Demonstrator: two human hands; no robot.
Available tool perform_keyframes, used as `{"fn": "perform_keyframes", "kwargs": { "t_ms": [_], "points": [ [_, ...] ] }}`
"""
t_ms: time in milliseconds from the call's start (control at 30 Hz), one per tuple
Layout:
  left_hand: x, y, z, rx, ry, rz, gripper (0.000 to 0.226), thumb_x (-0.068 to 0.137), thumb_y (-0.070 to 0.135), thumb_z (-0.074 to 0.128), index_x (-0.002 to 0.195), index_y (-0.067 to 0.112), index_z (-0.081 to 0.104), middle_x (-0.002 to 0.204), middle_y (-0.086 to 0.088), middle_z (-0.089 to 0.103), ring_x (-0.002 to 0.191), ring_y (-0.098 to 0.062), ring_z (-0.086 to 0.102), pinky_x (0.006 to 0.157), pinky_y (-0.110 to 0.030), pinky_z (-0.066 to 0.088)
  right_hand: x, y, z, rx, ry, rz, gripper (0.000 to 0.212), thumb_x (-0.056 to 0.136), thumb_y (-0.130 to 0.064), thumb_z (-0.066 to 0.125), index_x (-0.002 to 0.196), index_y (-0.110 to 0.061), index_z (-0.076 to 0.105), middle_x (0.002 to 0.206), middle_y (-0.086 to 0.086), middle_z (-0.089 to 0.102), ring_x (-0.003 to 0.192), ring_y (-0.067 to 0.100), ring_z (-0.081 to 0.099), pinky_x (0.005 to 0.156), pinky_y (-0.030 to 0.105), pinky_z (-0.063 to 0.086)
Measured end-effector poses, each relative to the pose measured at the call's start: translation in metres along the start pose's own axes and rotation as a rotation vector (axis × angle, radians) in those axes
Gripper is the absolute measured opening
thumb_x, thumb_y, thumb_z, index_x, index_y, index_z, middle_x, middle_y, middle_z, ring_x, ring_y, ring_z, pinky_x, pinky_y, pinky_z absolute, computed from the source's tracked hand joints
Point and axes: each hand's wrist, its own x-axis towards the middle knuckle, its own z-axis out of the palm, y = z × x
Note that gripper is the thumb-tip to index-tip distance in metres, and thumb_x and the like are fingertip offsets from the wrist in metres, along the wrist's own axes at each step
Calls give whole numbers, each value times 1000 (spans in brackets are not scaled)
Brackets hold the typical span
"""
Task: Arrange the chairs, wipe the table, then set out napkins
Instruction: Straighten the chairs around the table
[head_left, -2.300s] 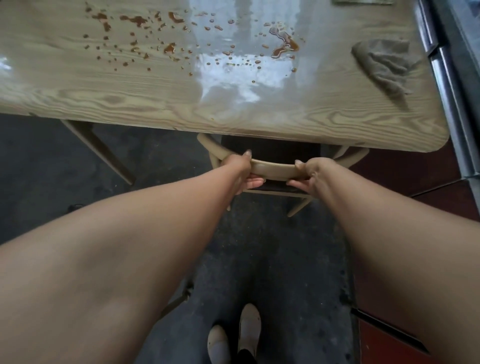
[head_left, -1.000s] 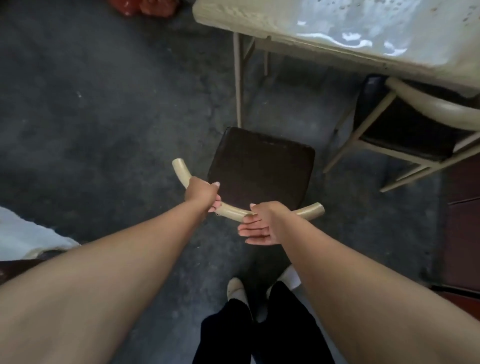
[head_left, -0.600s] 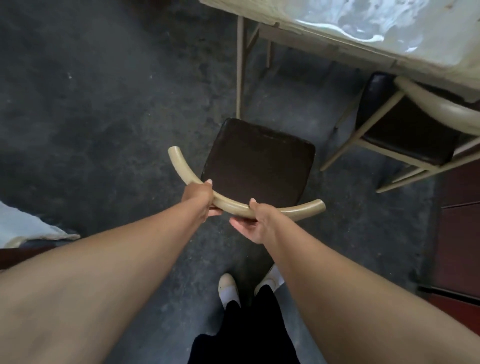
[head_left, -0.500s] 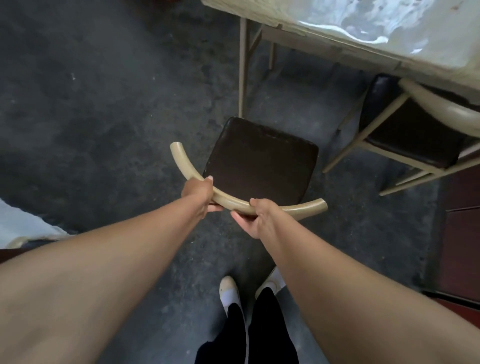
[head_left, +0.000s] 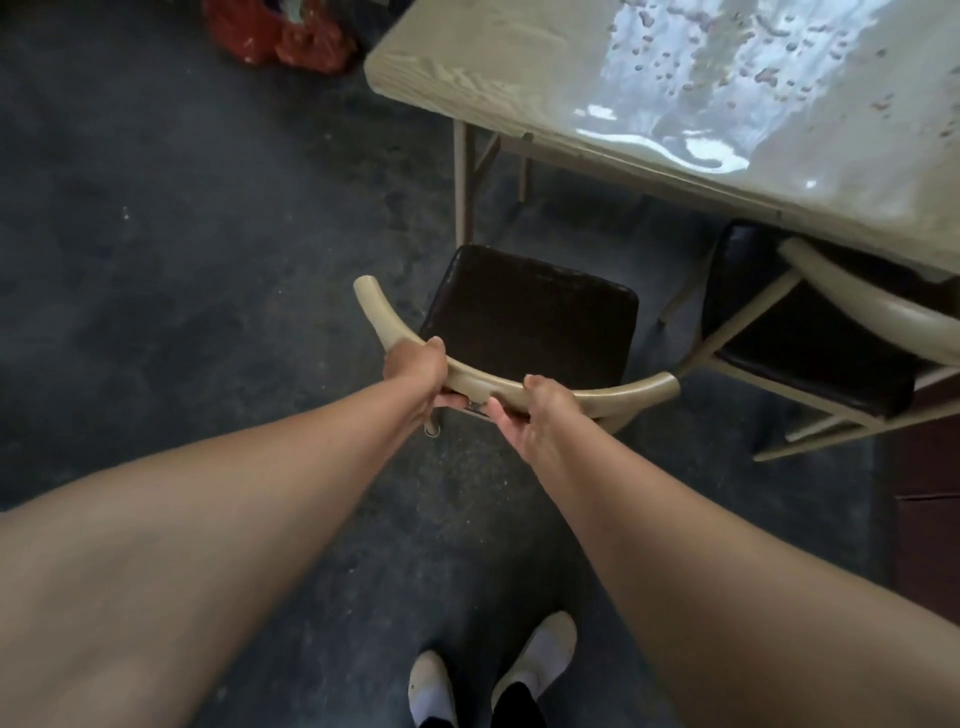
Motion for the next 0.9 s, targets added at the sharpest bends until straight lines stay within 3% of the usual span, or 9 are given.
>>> {"fn": "perform_keyframes", "kwargs": {
  "t_ms": [67,133,233,300,367,433,533,700,900],
  "points": [
    [12,22,11,-14,-26,15,39,98,26,49,124,-3,45,120,-22,57,68,-41,69,53,-43,60,7,-23,15,8,0,-17,42,84,-18,74,118,-1,56,107,19,66,86,37,70,69,33,62],
    [27,46,25,-14,-59,26,39,99,28,48,123,-2,45,117,-22,59,63,-36,67,52,-41,60,14,-49,31,9,-9,-20,37,84,-17,74,112,-1,56,108,22,65,89,38,70,70,34,62],
    [47,79,45,-40,-93,17,40,100,32,45,125,0,44,110,-19,59,81,-37,69,54,-40,59,20,-85,52,75,-27,29,30,81,-19,77,94,0,58,114,21,66,95,32,70,70,25,59],
    [57,99,55,-49,-110,9,42,100,36,43,125,2,45,111,-19,60,92,-37,68,63,-42,59,20,-107,64,113,-30,60,34,78,-19,80,100,-1,61,117,19,66,98,28,69,66,22,56],
    [70,119,67,-48,-124,11,46,100,41,40,125,3,45,111,-20,62,92,-38,69,67,-44,60,22,-130,79,129,-55,27,40,81,-17,77,111,1,58,126,20,61,110,30,65,80,25,57],
    [85,136,77,-38,-127,16,52,99,46,38,126,2,46,104,-22,64,84,-39,70,62,-44,60,22,-148,92,75,-123,-48,31,88,-18,70,104,4,54,126,20,59,113,36,62,90,33,55],
    [108,163,92,-16,-149,9,56,98,50,38,125,2,46,101,-23,65,69,-36,68,44,-39,58,26,-172,108,-23,-160,-128,35,92,-20,65,78,1,41,94,21,60,103,38,66,87,37,57],
    [134,205,114,-13,-205,26,51,98,48,38,129,8,44,93,-19,61,62,-35,67,40,-40,56,40,-210,135,-123,-180,-269,33,97,-27,57,108,-3,37,83,24,49,95,39,68,82,43,59],
    [157,222,111,-6,-242,-12,50,98,45,40,135,12,40,125,-20,55,78,-41,68,38,-36,53,40,-214,154,-62,-155,-254,31,97,-22,57,113,-2,39,87,23,49,98,44,65,80,47,59]
  ]
}}
